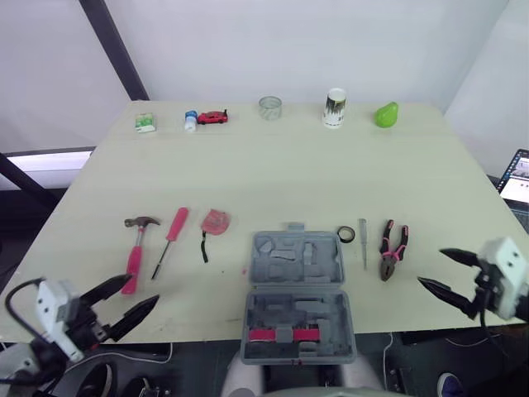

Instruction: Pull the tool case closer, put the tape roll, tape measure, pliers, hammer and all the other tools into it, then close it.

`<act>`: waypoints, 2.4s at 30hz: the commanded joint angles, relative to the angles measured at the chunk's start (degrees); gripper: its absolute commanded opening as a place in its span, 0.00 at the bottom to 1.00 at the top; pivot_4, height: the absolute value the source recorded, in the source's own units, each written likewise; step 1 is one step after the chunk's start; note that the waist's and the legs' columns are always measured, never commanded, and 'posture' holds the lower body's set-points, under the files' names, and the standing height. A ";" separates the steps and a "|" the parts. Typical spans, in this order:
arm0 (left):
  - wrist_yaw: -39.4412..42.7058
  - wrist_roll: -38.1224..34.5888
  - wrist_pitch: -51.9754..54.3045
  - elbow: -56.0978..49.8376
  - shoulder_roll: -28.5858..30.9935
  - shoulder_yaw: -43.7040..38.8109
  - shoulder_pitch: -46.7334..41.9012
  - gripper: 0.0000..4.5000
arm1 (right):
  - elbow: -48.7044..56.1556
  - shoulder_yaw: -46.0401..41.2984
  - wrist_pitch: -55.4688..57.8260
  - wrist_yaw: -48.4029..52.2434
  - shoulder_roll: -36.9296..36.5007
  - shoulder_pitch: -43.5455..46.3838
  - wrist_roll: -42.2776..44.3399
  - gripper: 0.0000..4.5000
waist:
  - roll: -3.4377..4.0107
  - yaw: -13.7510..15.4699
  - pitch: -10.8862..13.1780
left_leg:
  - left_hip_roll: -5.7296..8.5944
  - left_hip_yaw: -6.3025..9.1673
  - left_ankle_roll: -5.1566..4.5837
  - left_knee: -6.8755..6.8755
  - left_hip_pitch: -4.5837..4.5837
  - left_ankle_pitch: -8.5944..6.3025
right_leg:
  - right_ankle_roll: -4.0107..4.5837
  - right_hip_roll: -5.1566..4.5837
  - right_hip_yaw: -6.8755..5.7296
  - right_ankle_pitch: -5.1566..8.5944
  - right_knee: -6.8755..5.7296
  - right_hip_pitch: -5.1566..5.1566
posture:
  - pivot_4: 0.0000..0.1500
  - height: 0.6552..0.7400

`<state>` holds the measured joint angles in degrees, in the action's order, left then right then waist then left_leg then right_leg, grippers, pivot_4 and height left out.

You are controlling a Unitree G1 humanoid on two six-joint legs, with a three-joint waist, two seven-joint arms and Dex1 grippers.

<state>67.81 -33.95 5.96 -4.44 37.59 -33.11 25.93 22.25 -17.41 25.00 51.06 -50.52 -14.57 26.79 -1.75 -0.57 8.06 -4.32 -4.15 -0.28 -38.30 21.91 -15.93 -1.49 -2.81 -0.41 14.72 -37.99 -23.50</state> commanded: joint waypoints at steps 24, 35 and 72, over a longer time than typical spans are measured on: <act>9.98 -7.39 7.77 -14.70 6.96 12.71 -12.59 0.98 | -29.47 52.23 -3.36 25.35 6.26 57.73 -36.08 1.00 | 0.41 -0.14 0.46 | 0.00 -0.01 -0.01 -0.02 0.20 0.01 | -0.23 0.12 0.06 -0.13 0.01 -0.21 | 1.00 1.00; 11.13 -8.72 7.79 -13.77 6.27 12.60 -14.10 0.98 | -34.40 54.71 -5.36 25.67 12.62 60.59 -43.08 1.00 | 0.49 -0.13 0.50 | 0.00 -0.01 -0.01 -0.02 0.21 0.01 | -0.23 0.14 0.06 -0.13 0.01 -0.21 | 1.00 1.00; 9.49 -6.30 3.54 -10.28 4.02 14.62 -20.00 1.00 | -34.21 51.58 -4.17 34.07 9.17 65.40 -49.09 0.01 | 0.63 -0.28 0.59 | -0.01 -0.02 -0.01 -0.01 0.27 0.01 | -0.23 0.16 0.07 -0.14 -0.01 -0.31 | 1.00 1.00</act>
<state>77.38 -40.53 10.61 -14.69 41.74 -18.10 6.21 -15.18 35.99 20.02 83.96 -40.89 49.81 -22.92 -1.12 -0.84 8.65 -4.33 -4.17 -0.28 -38.31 22.18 -15.92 -1.72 -2.65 -0.34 14.58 -38.00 -23.81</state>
